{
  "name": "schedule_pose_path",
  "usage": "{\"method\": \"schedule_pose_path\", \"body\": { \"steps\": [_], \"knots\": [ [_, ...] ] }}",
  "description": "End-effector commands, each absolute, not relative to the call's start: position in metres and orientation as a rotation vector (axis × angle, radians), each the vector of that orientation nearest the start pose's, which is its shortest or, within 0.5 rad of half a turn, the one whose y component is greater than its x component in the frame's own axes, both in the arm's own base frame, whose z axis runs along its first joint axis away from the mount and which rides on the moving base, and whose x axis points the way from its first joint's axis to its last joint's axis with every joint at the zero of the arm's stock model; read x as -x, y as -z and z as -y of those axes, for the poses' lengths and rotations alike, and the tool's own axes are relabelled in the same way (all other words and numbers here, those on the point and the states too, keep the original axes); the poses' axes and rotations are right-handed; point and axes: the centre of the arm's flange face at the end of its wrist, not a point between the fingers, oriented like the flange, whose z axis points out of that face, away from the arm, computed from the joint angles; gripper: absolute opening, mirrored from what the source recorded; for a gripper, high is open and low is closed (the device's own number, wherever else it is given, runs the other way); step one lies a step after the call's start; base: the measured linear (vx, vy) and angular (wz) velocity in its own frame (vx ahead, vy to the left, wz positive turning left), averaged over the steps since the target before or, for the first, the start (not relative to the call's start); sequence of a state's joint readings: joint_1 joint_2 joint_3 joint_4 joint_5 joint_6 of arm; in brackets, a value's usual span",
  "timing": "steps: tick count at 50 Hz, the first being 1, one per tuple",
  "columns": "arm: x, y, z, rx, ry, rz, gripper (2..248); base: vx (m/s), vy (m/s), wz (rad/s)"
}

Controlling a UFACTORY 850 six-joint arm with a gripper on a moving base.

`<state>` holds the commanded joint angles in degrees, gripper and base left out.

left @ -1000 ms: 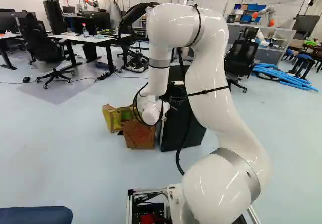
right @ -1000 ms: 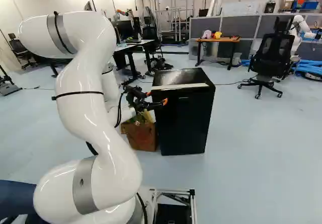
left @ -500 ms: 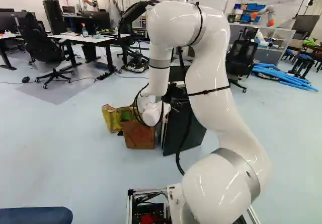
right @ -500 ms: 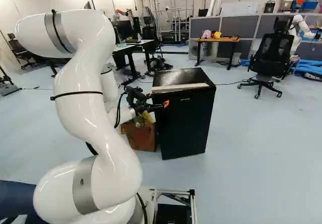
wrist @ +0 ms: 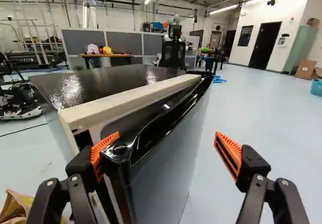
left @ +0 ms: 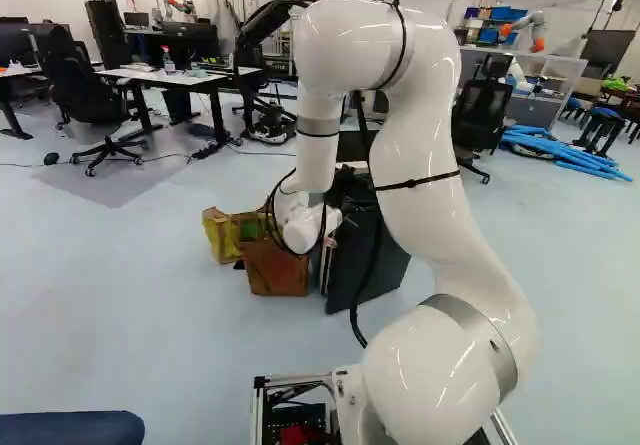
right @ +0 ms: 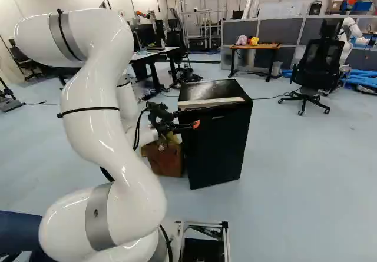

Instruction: Grab a drink from the fridge

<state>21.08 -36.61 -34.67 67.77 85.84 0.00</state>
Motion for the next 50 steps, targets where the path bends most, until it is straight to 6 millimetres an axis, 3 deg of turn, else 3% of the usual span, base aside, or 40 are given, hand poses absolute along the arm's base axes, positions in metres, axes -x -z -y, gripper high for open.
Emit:
{"method": "schedule_pose_path", "body": {
  "steps": [50],
  "knots": [
    [-0.359, -0.242, -0.052, -1.713, -1.506, 0.851, 247, 0.000, 0.000, 0.000]
  ]
}}
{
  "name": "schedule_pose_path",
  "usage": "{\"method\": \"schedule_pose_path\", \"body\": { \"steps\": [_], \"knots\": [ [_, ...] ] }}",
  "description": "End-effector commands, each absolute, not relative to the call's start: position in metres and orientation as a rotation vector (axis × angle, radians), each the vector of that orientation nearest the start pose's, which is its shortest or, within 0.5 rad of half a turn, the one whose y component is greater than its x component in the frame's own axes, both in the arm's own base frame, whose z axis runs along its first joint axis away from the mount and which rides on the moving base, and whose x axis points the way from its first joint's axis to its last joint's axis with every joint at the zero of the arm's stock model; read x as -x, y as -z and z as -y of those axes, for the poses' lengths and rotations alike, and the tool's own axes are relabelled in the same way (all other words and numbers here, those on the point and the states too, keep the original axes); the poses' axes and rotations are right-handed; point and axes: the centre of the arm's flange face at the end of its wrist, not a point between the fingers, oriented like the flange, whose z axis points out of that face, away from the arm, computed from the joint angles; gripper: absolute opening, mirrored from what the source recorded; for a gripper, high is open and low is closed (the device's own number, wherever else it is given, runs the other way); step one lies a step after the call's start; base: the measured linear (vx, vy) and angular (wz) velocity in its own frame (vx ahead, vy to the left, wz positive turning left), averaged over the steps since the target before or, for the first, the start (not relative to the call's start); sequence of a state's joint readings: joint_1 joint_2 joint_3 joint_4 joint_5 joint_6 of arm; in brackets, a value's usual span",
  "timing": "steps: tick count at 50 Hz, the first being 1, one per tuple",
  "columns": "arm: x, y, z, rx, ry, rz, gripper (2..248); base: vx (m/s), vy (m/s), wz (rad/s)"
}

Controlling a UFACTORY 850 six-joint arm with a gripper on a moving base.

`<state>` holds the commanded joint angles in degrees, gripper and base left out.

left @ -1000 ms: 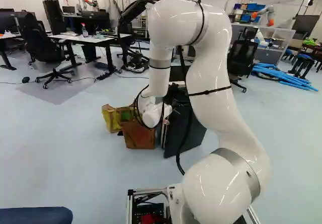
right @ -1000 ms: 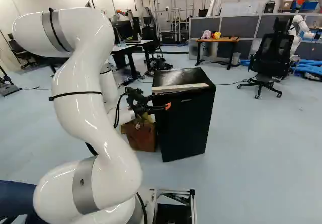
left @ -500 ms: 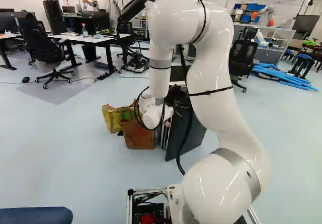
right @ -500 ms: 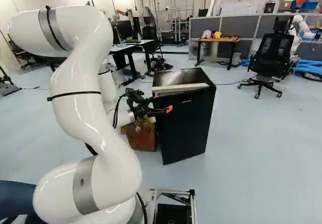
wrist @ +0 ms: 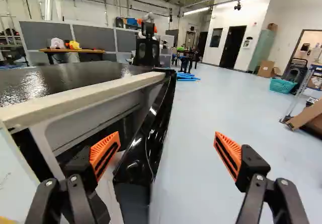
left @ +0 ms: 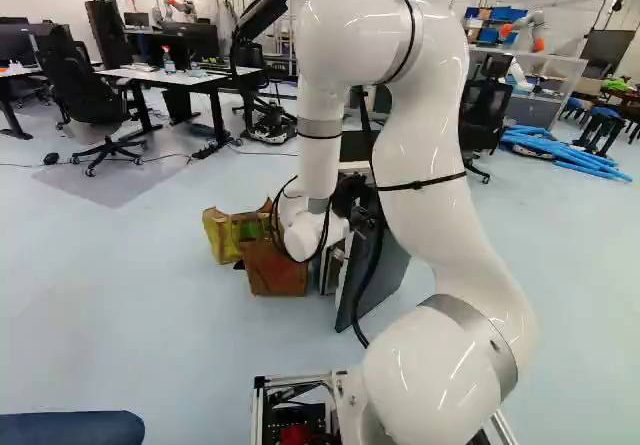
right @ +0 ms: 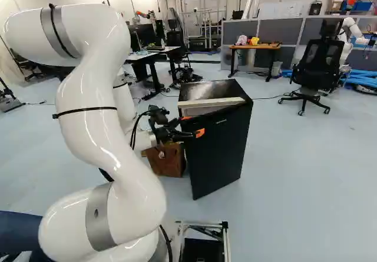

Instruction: Grab a drink from the fridge

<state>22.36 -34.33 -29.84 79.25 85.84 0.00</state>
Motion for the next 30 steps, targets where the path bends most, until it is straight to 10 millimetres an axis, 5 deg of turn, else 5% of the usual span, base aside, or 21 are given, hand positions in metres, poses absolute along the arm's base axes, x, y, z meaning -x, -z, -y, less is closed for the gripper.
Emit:
{"method": "schedule_pose_path", "body": {
  "steps": [30],
  "knots": [
    [-0.326, -0.246, -0.043, -1.593, -1.412, 0.897, 247, 0.000, 0.000, 0.000]
  ]
}}
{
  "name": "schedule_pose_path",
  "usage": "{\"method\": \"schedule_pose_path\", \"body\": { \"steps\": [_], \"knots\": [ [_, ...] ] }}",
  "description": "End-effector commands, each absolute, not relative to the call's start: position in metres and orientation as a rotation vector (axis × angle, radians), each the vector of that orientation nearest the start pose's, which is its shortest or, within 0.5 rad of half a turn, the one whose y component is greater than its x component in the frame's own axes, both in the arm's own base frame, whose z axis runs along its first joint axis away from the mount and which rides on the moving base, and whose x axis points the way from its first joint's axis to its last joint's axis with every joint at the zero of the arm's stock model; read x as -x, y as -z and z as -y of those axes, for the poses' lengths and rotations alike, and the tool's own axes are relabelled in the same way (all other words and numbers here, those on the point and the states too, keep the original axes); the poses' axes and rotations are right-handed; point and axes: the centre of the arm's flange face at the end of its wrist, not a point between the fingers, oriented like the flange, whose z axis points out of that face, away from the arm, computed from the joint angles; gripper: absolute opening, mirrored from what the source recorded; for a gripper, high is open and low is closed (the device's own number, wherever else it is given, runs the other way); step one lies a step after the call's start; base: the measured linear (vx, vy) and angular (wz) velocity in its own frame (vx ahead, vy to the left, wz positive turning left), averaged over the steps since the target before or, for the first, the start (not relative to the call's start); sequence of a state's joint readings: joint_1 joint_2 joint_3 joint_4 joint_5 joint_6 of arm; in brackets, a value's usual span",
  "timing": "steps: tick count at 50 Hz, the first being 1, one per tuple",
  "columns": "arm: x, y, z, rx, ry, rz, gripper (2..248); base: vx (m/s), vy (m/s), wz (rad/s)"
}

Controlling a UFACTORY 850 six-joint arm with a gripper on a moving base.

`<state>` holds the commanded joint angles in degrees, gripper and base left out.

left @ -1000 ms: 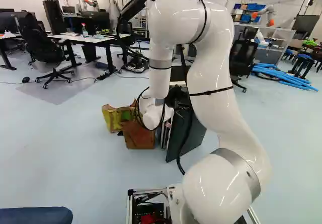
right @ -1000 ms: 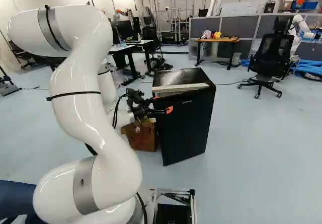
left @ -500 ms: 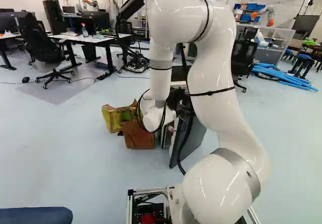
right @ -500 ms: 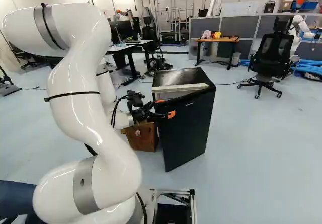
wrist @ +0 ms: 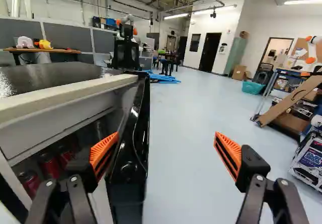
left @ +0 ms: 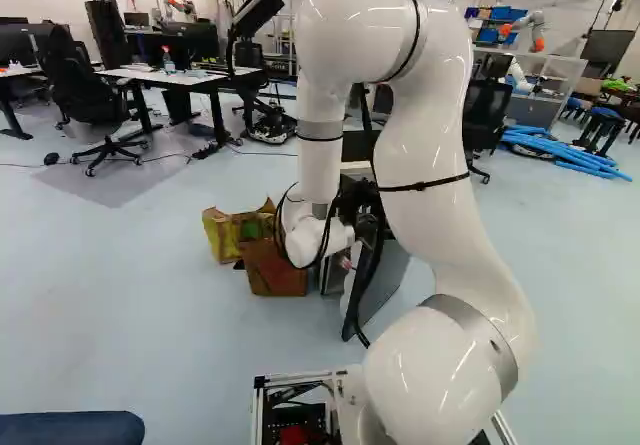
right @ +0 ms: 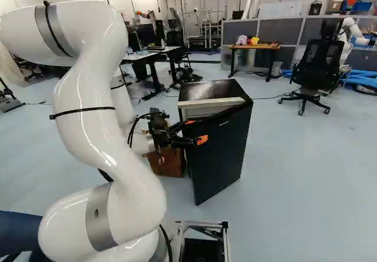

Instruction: Grab a drink from the fridge

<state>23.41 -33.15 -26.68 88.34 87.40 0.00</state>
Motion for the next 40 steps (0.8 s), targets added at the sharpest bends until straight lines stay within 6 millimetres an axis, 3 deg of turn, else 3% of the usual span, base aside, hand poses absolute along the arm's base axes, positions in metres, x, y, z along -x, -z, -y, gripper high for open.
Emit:
{"method": "schedule_pose_path", "body": {
  "steps": [21, 40],
  "knots": [
    [-0.304, -0.247, -0.034, -1.490, -1.313, 0.959, 247, 0.000, 0.000, 0.000],
    [-0.307, -0.250, -0.008, -1.336, -1.189, 1.092, 247, 0.000, 0.000, 0.000]
  ]
}}
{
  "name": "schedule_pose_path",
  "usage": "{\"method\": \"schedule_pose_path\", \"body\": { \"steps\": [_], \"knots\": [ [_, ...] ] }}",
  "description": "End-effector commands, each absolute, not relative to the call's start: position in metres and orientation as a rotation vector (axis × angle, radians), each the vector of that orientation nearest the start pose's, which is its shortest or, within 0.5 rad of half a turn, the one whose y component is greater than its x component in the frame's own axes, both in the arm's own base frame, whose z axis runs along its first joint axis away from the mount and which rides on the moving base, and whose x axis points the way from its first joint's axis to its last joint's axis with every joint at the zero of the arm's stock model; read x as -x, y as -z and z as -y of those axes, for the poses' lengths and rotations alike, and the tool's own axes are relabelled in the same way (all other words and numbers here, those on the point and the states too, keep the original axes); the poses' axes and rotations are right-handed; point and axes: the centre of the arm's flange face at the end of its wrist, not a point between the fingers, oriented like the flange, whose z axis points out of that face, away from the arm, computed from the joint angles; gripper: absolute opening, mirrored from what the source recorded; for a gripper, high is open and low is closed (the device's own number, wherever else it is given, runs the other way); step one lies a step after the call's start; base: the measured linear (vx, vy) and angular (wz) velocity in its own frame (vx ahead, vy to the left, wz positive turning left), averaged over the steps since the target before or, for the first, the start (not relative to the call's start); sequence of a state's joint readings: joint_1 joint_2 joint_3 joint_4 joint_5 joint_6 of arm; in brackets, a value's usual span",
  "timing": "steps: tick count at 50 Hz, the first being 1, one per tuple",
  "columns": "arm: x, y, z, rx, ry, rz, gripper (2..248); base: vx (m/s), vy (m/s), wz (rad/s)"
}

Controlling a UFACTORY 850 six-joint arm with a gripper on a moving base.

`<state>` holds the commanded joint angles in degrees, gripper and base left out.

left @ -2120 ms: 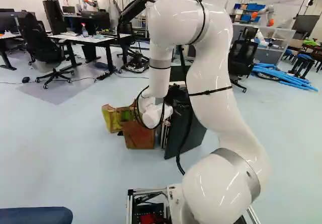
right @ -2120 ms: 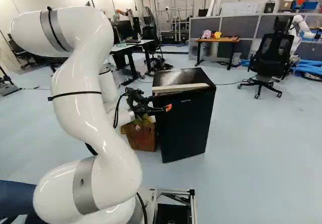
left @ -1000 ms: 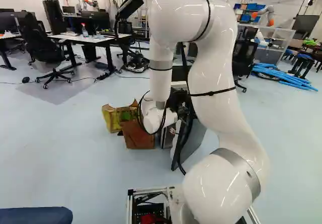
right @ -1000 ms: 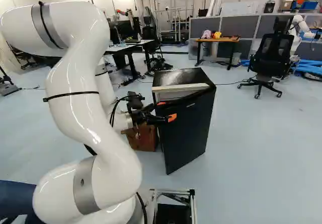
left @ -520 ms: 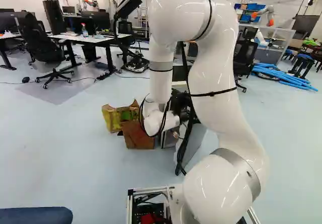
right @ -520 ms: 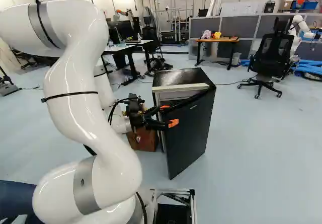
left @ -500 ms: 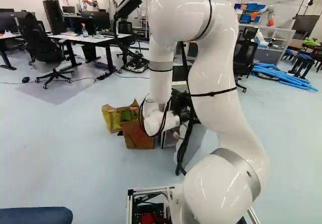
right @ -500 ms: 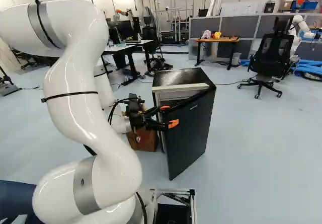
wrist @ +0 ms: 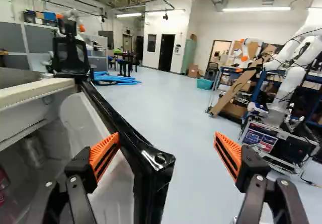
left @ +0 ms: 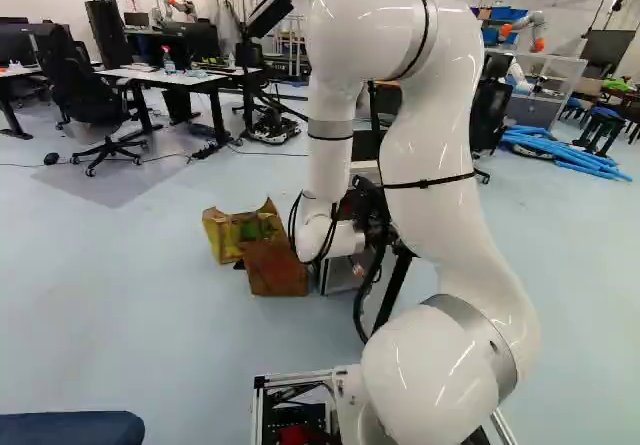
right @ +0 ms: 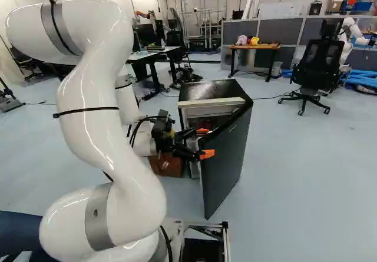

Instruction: Grab a drink from the fridge

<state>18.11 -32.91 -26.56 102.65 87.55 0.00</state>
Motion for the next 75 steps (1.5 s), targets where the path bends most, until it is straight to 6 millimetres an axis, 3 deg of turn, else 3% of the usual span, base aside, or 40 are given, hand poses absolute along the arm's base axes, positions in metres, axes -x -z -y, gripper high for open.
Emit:
{"method": "schedule_pose_path", "body": {
  "steps": [36, 75],
  "knots": [
    [-0.333, -0.255, 0.058, -1.055, -0.957, 1.391, 247, 0.000, 0.000, 0.000],
    [-0.387, -0.270, 0.165, -0.764, -0.852, 1.637, 247, 0.000, 0.000, 0.000]
  ]
}}
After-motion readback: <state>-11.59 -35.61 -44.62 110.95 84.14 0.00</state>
